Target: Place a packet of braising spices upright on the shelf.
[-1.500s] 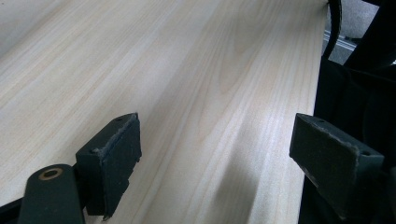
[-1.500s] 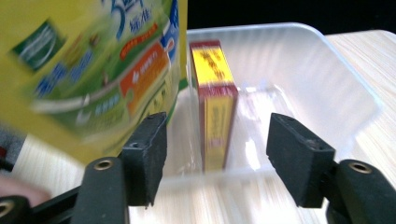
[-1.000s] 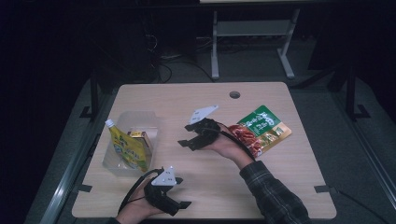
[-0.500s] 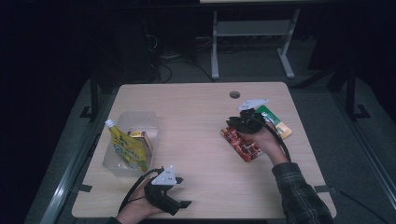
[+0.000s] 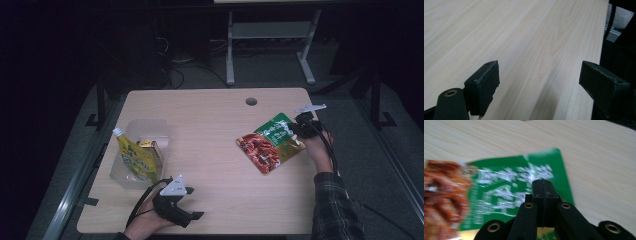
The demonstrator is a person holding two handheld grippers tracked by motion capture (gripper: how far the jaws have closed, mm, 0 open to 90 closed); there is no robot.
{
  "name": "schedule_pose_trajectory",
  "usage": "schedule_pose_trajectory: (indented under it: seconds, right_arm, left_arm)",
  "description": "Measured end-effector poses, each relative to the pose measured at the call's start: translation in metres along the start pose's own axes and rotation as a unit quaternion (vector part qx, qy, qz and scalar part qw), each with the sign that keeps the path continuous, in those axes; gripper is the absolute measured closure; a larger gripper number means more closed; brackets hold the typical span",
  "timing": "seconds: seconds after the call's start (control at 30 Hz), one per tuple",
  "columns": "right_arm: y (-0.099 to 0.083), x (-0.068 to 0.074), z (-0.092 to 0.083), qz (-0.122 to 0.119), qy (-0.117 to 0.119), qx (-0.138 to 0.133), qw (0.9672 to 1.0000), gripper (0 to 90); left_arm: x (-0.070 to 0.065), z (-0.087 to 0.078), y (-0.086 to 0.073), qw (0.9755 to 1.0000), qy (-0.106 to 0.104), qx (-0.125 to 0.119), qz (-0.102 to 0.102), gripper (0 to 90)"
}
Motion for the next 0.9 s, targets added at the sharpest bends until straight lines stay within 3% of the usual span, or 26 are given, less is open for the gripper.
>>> schedule_pose_trajectory:
  seconds: [0.2, 0.33, 0.53, 0.7, 0.9]
  right_arm:
    - [-0.009, -0.024, 0.012, 0.029, -0.025, 0.011, 0.9992, 90.0]
    - [-0.01, -0.03, 0.022, 0.034, -0.028, 0.017, 0.9989, 90.0]
    - [-0.011, -0.024, 0.032, 0.021, -0.024, 0.031, 0.999, 90.0]
    - [-0.012, -0.021, 0.032, 0.012, -0.02, 0.026, 0.9994, 90.0]
    - [-0.01, -0.003, 0.033, -0.012, 0.007, 0.02, 0.9997, 90.0]
  left_arm:
    - [0.005, -0.003, 0.001, 0.9999, 0.008, -0.006, -0.01, 15.8]
    - [0.005, -0.003, 0.001, 0.9999, 0.011, -0.006, -0.009, 15.8]
    - [0.007, -0.003, 0.001, 0.9998, 0.017, -0.008, -0.005, 15.8]
    - [0.006, -0.002, 0.001, 0.9999, 0.014, -0.008, -0.003, 15.9]
    - [0.005, -0.002, 0.001, 0.9999, 0.014, -0.007, 0.002, 15.9]
Point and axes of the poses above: each handheld gripper's, and its own axes: z roughly forward along the jaws, y roughly out of its top, x roughly to its left, the point moved 9 cm from there along z, roughly forward along the jaws, and after that the axes turned 6 degrees about x, right-handed, at the moved point
